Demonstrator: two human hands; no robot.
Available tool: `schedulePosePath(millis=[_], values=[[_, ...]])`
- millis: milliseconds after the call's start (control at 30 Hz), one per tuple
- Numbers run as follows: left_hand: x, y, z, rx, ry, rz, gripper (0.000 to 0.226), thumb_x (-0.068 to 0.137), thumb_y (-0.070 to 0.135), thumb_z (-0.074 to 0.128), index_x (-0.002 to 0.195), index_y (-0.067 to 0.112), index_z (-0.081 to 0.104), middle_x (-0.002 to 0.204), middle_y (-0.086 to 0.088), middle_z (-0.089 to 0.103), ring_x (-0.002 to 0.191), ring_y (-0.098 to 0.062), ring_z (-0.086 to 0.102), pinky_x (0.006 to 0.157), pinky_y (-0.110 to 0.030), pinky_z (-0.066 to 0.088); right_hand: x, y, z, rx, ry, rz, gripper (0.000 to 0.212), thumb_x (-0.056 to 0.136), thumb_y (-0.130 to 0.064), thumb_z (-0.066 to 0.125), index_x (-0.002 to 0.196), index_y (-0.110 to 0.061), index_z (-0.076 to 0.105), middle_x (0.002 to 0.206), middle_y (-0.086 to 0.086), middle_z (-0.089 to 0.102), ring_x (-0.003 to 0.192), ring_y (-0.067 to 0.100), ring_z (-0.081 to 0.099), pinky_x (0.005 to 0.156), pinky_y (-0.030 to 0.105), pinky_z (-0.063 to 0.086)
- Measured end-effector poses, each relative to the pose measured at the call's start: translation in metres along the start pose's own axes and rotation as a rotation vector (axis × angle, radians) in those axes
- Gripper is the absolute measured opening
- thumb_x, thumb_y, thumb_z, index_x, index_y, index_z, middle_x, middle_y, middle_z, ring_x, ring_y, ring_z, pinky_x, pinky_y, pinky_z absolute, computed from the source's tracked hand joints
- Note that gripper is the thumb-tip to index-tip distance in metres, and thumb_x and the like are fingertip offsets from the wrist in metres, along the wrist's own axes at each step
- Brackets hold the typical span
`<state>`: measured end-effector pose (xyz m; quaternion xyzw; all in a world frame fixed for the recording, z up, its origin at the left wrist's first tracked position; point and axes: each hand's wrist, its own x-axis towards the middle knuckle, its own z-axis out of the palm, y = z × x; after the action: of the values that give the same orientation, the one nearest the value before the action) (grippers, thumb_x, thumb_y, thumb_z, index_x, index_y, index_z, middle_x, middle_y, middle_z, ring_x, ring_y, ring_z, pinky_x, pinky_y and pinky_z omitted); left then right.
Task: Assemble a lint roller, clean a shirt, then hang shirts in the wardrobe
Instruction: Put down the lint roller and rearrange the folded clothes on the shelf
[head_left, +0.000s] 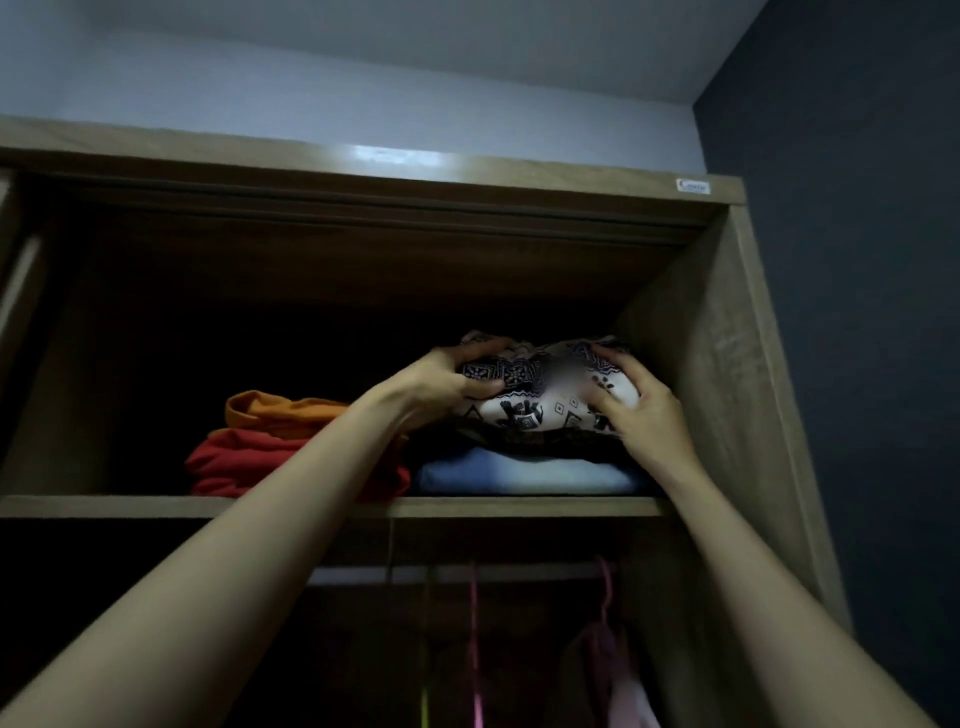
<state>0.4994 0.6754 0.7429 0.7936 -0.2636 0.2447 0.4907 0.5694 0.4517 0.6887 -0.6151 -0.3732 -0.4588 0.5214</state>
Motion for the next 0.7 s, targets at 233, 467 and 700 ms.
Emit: schedulePosePath(millis=[233, 467, 700], values=[[-0.023, -0.005, -0.003, 0.201, -0.113, -0.041, 0.076, 0.07, 0.022, 0.075, 0.14, 0.031, 0.046, 0.141, 0.001, 0.051, 0.118, -0.015, 0.058, 0.104, -0.031, 0.045, -0.018, 0.004, -0.013, -0.138, -0.154, 0.04, 0.053, 0.087, -0.054, 0.055, 0.136, -0.037, 0.046, 0.132, -0.005, 0.057, 0.121, 0.008, 0.049, 0.091, 0.019, 0.034], [-0.045, -0.006, 0.014, 0.586, -0.006, 0.09, 0.066, 0.09, 0.028, 0.065, 0.147, 0.031, 0.034, 0.143, 0.005, 0.045, 0.123, -0.006, 0.047, 0.101, -0.014, 0.037, -0.023, 0.01, -0.017, -0.328, -0.182, 0.074, 0.075, 0.078, -0.076, 0.026, 0.144, -0.04, 0.029, 0.141, 0.011, 0.042, 0.133, 0.023, 0.037, 0.108, 0.04, 0.033], [-0.055, -0.035, 0.038, 0.781, 0.144, 0.227, 0.067, 0.097, 0.042, 0.047, 0.153, 0.03, 0.013, 0.156, -0.004, 0.027, 0.141, -0.017, 0.032, 0.116, -0.034, 0.029, -0.037, 0.014, -0.017, -0.43, -0.246, 0.055, 0.071, 0.083, -0.074, 0.014, 0.147, -0.045, 0.013, 0.157, 0.004, 0.023, 0.144, 0.02, 0.021, 0.113, 0.046, 0.026]])
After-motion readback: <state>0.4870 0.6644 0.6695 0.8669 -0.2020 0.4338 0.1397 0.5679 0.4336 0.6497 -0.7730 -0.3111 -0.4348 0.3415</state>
